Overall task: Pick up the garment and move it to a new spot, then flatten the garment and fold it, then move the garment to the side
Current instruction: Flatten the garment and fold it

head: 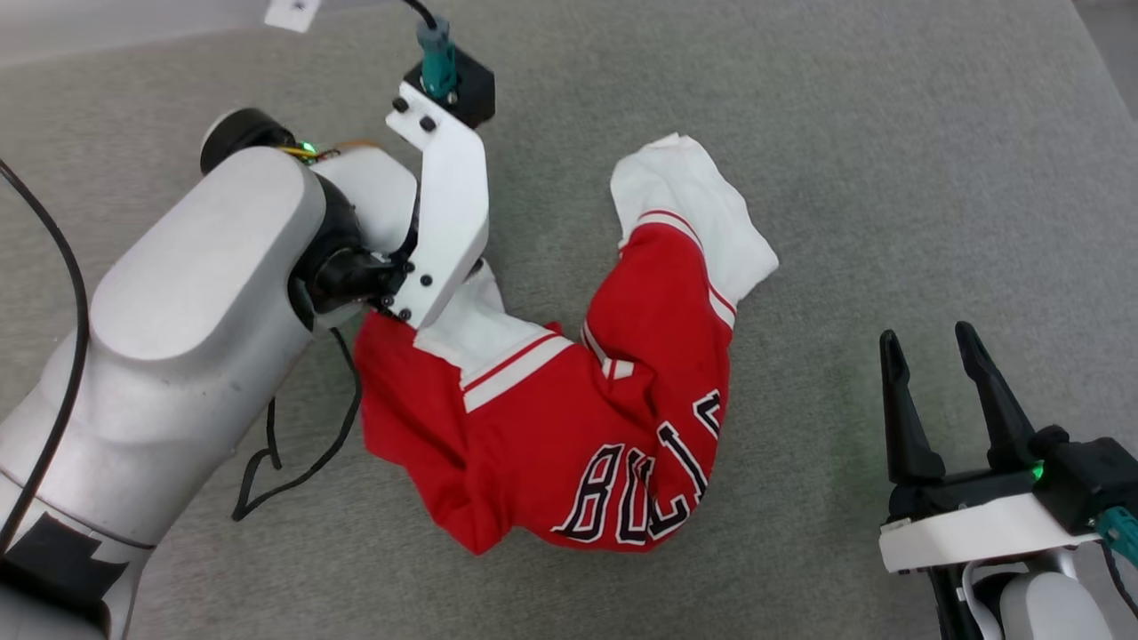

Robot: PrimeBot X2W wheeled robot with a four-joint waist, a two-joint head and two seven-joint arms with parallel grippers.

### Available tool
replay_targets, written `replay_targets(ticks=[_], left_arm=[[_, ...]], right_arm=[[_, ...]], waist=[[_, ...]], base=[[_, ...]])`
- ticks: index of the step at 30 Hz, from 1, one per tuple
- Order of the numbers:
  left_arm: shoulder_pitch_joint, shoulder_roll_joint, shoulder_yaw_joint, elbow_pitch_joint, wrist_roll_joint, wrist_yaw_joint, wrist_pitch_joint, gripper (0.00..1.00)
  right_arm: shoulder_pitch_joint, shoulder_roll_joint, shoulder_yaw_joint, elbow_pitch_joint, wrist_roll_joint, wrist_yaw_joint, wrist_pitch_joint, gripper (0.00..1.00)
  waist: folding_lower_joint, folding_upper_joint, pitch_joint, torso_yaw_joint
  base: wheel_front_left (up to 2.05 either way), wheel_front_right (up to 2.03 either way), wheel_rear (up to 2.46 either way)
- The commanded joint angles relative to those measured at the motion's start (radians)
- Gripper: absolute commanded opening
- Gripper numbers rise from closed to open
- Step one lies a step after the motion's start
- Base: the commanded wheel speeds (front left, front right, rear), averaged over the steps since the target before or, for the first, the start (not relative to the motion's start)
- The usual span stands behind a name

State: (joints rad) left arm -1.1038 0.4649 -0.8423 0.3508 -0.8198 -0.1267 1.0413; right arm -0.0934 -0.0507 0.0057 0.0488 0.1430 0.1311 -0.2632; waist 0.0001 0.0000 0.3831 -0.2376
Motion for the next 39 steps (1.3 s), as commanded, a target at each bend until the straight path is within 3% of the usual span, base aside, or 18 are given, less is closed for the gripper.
replay_targets(ticks=[1,11,12,13,14,21,28,34,39], left_arm=[[-0.017,0.007,-0.01,-0.001,-0.013,-0.002,0.022,1.0],[-0.014,0.049,-0.087,0.024,-0.025,-0.003,0.066,1.0],[-0.007,0.053,-0.1,0.025,-0.029,-0.003,0.07,0.68],[0.002,0.056,-0.109,0.025,-0.032,-0.003,0.069,0.12],[0.012,0.056,-0.111,0.026,-0.041,-0.003,0.062,0.0],[-0.015,0.01,-0.039,0.025,-0.059,-0.003,-0.193,0.0],[-0.023,0.027,0.043,0.029,-0.052,-0.003,-0.425,0.0],[0.061,0.1,0.13,0.01,-0.066,0.034,-0.585,0.0],[0.215,0.188,0.17,-0.024,-0.096,0.078,-0.651,0.0]], right_arm=[[-0.016,0.001,0.001,0.002,0.007,-0.001,-0.002,1.0],[-0.035,0.001,0.051,0.005,0.035,-0.001,-0.002,1.0],[-0.036,0.001,0.052,0.005,0.037,-0.001,-0.002,1.0],[-0.038,0.001,0.053,0.006,0.038,-0.001,-0.002,1.0],[-0.039,0.001,0.053,0.007,0.039,-0.001,-0.002,1.0],[-0.02,0.001,0.035,0.024,0.002,-0.001,-0.002,1.0],[0.017,0.001,0.014,0.037,-0.04,-0.001,-0.002,1.0],[0.055,0.001,-0.004,0.046,-0.063,-0.001,-0.002,1.0],[0.077,0.001,-0.017,0.05,-0.075,-0.001,-0.002,1.0]], waist=[[-0.0001,0.0,0.03,-0.026],[-0.0001,0.0,0.077,-0.052],[-0.0001,0.0,0.079,-0.053],[-0.0001,0.0,0.08,-0.053],[-0.0001,0.0,0.081,-0.053],[-0.0001,0.0,0.009,0.0],[-0.0001,0.0,-0.089,0.075],[-0.0001,0.0,-0.155,0.145],[-0.0001,0.0,-0.184,0.192]], base=[[0.0,0.0,0.0],[0.0,0.0,0.0],[0.0,0.0,0.0],[0.0,0.0,0.0],[0.0,0.0,0.0],[0.0,0.0,0.0],[0.0,0.0,0.0],[0.0,0.0,0.0],[0.0,0.0,0.0]])
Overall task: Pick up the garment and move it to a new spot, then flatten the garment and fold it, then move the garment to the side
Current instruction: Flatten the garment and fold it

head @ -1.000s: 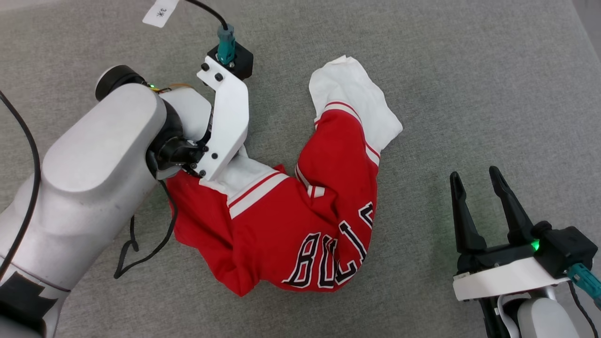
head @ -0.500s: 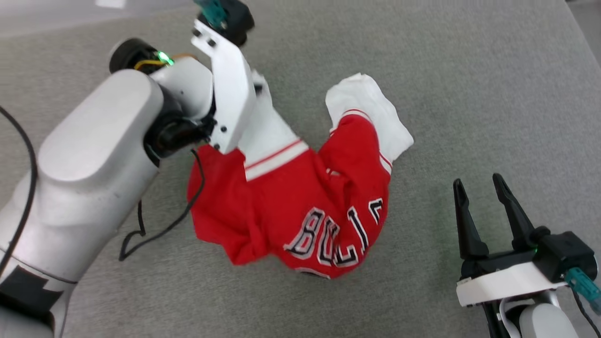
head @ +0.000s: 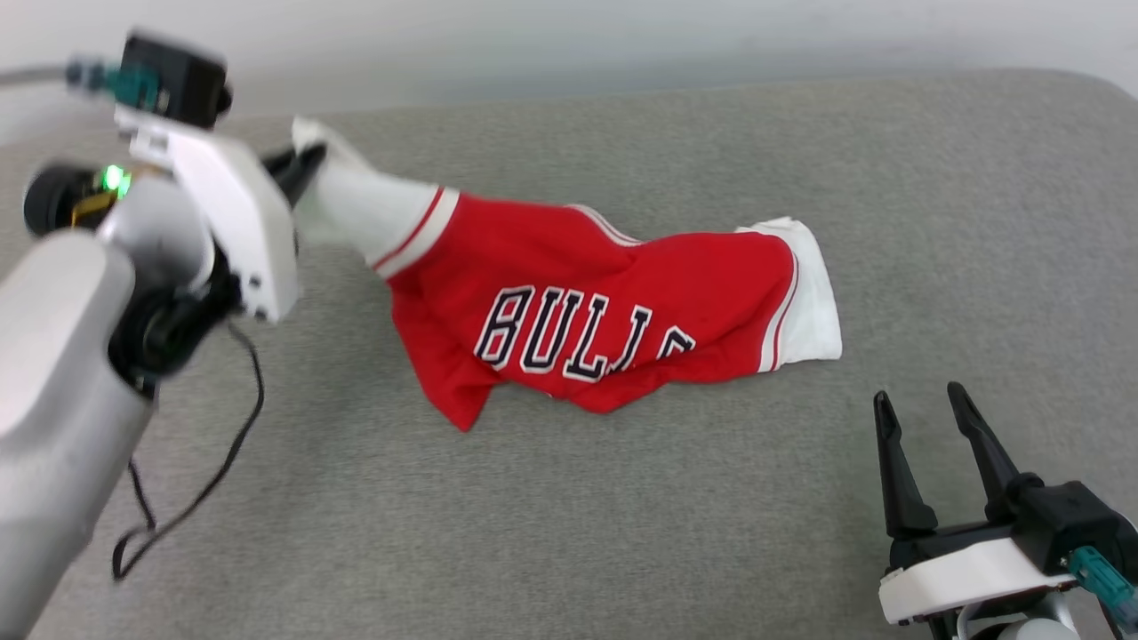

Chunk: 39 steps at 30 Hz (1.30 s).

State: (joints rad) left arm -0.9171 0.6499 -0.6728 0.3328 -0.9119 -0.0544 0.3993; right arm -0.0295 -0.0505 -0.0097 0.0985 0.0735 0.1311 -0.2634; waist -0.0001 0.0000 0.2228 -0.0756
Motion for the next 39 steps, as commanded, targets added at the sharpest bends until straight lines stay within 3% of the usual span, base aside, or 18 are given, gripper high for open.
replay_targets(ticks=[1,8,13,14,15,17,18,19,20,24,30,31,33,34,39], left_arm=[[0.061,0.019,0.011,-0.012,-0.015,0.015,-0.021,0.0],[0.276,0.069,0.047,-0.009,-0.058,0.081,-0.121,0.0],[0.414,0.045,0.039,-0.008,-0.091,0.09,-0.187,0.0],[0.49,0.034,0.009,-0.006,-0.082,0.084,-0.213,0.16],[0.512,0.027,0.002,-0.002,-0.086,0.079,-0.22,0.22],[0.549,0.016,-0.02,0.009,-0.091,0.064,-0.222,0.45],[0.561,0.016,-0.032,0.014,-0.082,0.057,-0.221,0.62],[0.561,0.016,-0.032,0.014,-0.082,0.057,-0.221,0.62],[0.567,0.018,-0.046,0.02,-0.068,0.053,-0.223,1.0],[0.556,0.007,-0.042,0.027,-0.035,0.058,-0.29,1.0],[0.539,-0.007,0.021,-0.044,0.05,0.117,-0.534,1.0],[0.539,-0.007,0.021,-0.044,0.05,0.117,-0.534,1.0],[0.575,-0.02,0.052,-0.092,0.079,0.164,-0.623,1.0],[0.575,-0.02,0.052,-0.092,0.079,0.164,-0.623,1.0],[0.651,-0.071,0.149,-0.226,0.171,0.265,-0.665,1.0]], right_arm=[[0.014,0.001,-0.003,0.001,-0.007,-0.001,-0.002,1.0],[0.013,0.0,-0.01,-0.001,-0.024,-0.001,-0.002,1.0],[0.016,0.001,-0.016,-0.002,-0.027,-0.001,-0.002,1.0],[0.024,0.001,-0.019,0.001,-0.032,-0.001,-0.002,1.0],[0.025,0.0,-0.02,0.002,-0.033,-0.001,-0.002,1.0],[0.029,0.001,-0.027,0.004,-0.033,-0.001,-0.002,1.0],[0.03,0.001,-0.027,0.005,-0.034,-0.001,-0.002,1.0],[0.03,0.001,-0.027,0.005,-0.034,-0.001,-0.002,1.0],[0.032,0.001,-0.027,0.008,-0.035,-0.001,-0.002,1.0],[0.045,0.001,-0.028,0.013,-0.036,-0.001,-0.002,1.0],[0.061,0.001,-0.031,0.005,-0.034,-0.001,-0.002,1.0],[0.061,0.001,-0.031,0.005,-0.034,-0.001,-0.002,1.0],[0.068,0.0,-0.034,-0.012,-0.026,-0.001,-0.002,1.0],[0.068,0.0,-0.034,-0.012,-0.026,-0.001,-0.002,1.0],[0.081,0.001,-0.051,-0.04,-0.012,-0.001,-0.002,1.0]], waist=[[0.0001,0.0,-0.026,0.038],[0.0001,0.0,-0.022,0.077],[0.0001,0.0,-0.025,0.088],[0.0001,0.0,-0.033,0.094],[0.0001,0.0,-0.037,0.097],[0.0001,0.0,-0.049,0.106],[0.0001,0.0,-0.054,0.111],[0.0001,0.0,-0.054,0.111],[0.0001,0.0,-0.061,0.116],[0.0001,0.0,-0.096,0.136],[0.0001,0.0,-0.151,0.151],[0.0001,0.0,-0.151,0.151],[0.0001,0.0,-0.164,0.15],[0.0001,0.0,-0.164,0.15],[0.0001,0.0,-0.173,0.157]], base=[[0.0,0.0,0.0],[0.0,0.0,0.0],[0.0,0.0,0.0],[0.0,0.0,0.0],[0.0,0.0,0.0],[0.0,0.0,0.0],[0.0,0.0,0.0],[0.0,0.0,0.0],[0.0,0.0,0.0],[0.0,0.0,0.0],[0.0,0.0,0.0],[0.0,0.0,0.0],[0.0,0.0,0.0],[0.0,0.0,0.0],[0.0,0.0,0.0]])
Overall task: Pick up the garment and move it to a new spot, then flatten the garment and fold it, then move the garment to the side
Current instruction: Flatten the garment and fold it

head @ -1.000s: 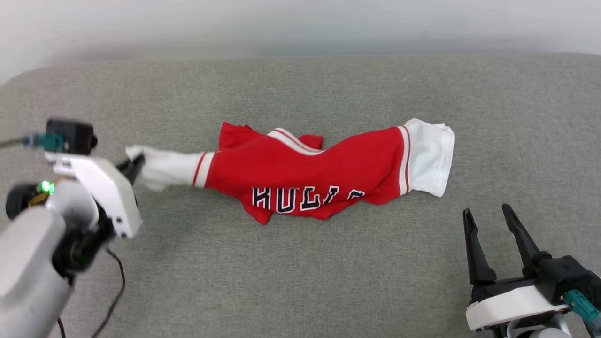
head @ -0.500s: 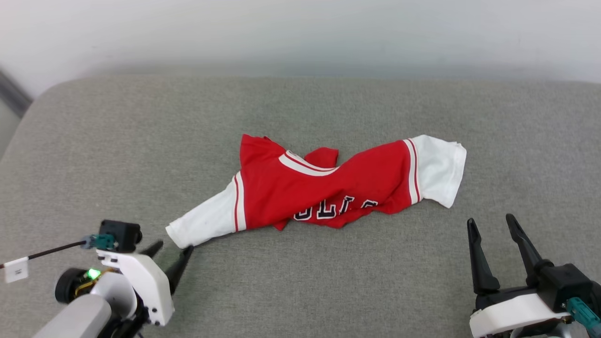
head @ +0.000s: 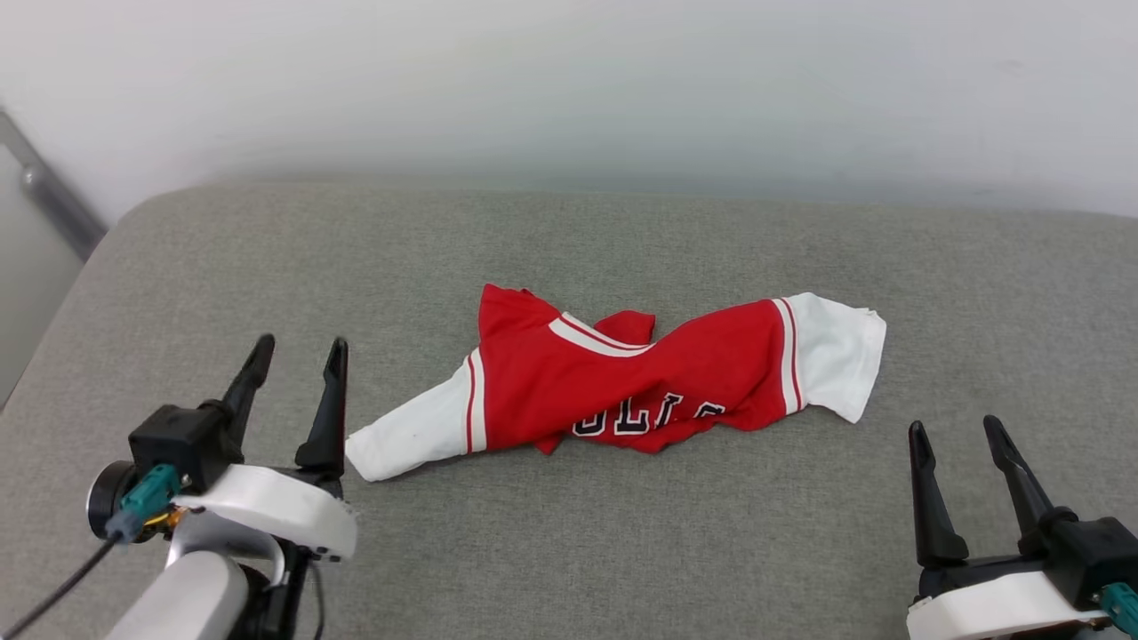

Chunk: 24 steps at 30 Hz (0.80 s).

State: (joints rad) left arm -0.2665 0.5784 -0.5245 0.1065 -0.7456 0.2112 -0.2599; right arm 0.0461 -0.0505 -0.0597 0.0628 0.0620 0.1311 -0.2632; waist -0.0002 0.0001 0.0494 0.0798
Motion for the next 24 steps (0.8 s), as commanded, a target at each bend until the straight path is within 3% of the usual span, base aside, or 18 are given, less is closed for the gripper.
replay_targets(ticks=[1,6,9,11,12,20,24], left_arm=[[0.02,-0.019,0.03,-0.033,0.035,0.014,-0.006,1.0],[0.141,-0.117,0.132,-0.176,0.213,0.04,-0.005,1.0],[0.197,-0.171,0.175,-0.21,0.268,0.02,-0.005,1.0],[0.209,-0.193,0.191,-0.214,0.304,-0.002,-0.005,1.0],[0.21,-0.211,0.202,-0.211,0.329,-0.027,-0.005,1.0],[0.164,-0.276,0.244,-0.178,0.373,-0.109,-0.005,1.0],[0.14,-0.312,0.252,-0.157,0.389,-0.142,-0.005,1.0]], right_arm=[[0.008,0.001,-0.004,-0.009,-0.003,-0.001,-0.002,1.0],[0.01,0.0,-0.018,-0.024,-0.018,-0.001,-0.002,1.0],[-0.016,0.001,-0.013,-0.017,-0.016,-0.001,0.023,1.0],[-0.049,-0.026,-0.006,-0.028,-0.011,-0.001,0.1,1.0],[-0.079,-0.061,0.009,-0.034,0.042,-0.001,0.233,1.0],[-0.296,-0.344,0.174,-0.073,0.296,-0.001,0.906,1.0],[-0.405,-0.42,0.24,-0.044,0.391,-0.001,1.142,1.0]], waist=[[0.0002,-0.0001,0.0,0.006],[0.0002,-0.0001,0.012,0.029],[0.0002,-0.0001,0.028,0.045],[0.0002,-0.0001,0.046,0.061],[0.0002,-0.0001,0.064,0.077],[0.0002,-0.0001,0.158,0.144],[0.0002,-0.0001,0.201,0.188]], base=[[0.0,0.0,0.0],[0.0,0.0,0.0],[0.0,0.0,0.0],[0.0,0.0,0.0],[0.0,0.0,0.0],[0.0,0.0,0.0],[0.0,0.0,0.0]])
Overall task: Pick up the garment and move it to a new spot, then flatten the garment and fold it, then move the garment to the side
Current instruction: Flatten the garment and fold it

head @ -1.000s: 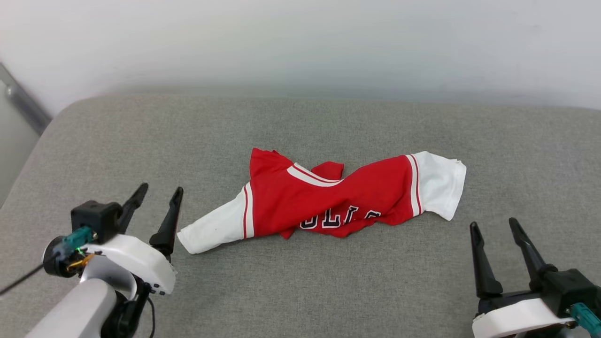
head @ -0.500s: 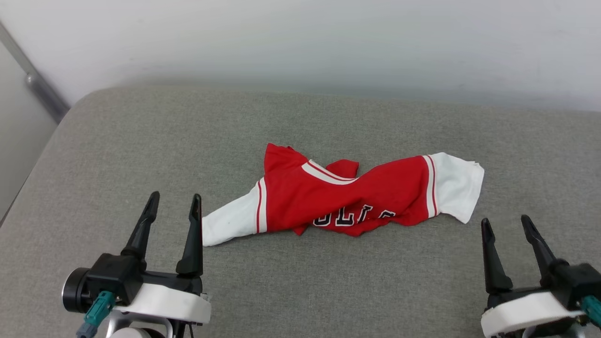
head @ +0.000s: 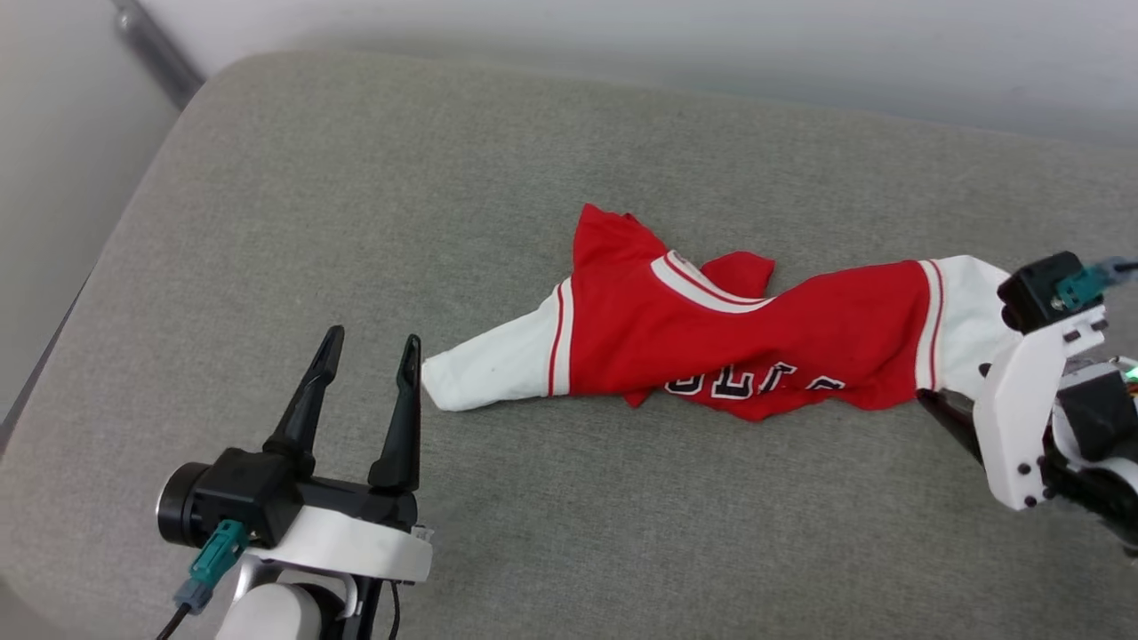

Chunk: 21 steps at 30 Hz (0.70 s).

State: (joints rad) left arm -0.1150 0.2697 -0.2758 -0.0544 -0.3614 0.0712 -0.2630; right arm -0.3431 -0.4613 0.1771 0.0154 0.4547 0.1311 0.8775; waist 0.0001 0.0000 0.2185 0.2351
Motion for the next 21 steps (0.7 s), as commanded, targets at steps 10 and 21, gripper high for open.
replay_targets(ticks=[10,21], left_arm=[[-0.036,-0.076,0.02,0.053,0.046,-0.065,-0.002,1.0],[-0.015,-0.1,0.068,0.087,0.086,-0.105,-0.003,1.0]], right_arm=[[-0.12,-0.089,0.105,0.221,0.024,-0.001,0.108,1.0],[-0.054,-0.151,0.179,0.316,0.093,-0.001,0.032,0.0]], waist=[[-0.0001,0.0,0.079,0.135],[-0.0001,0.0,0.055,0.126]], base=[[0.0,0.0,0.0],[0.0,0.0,0.0]])
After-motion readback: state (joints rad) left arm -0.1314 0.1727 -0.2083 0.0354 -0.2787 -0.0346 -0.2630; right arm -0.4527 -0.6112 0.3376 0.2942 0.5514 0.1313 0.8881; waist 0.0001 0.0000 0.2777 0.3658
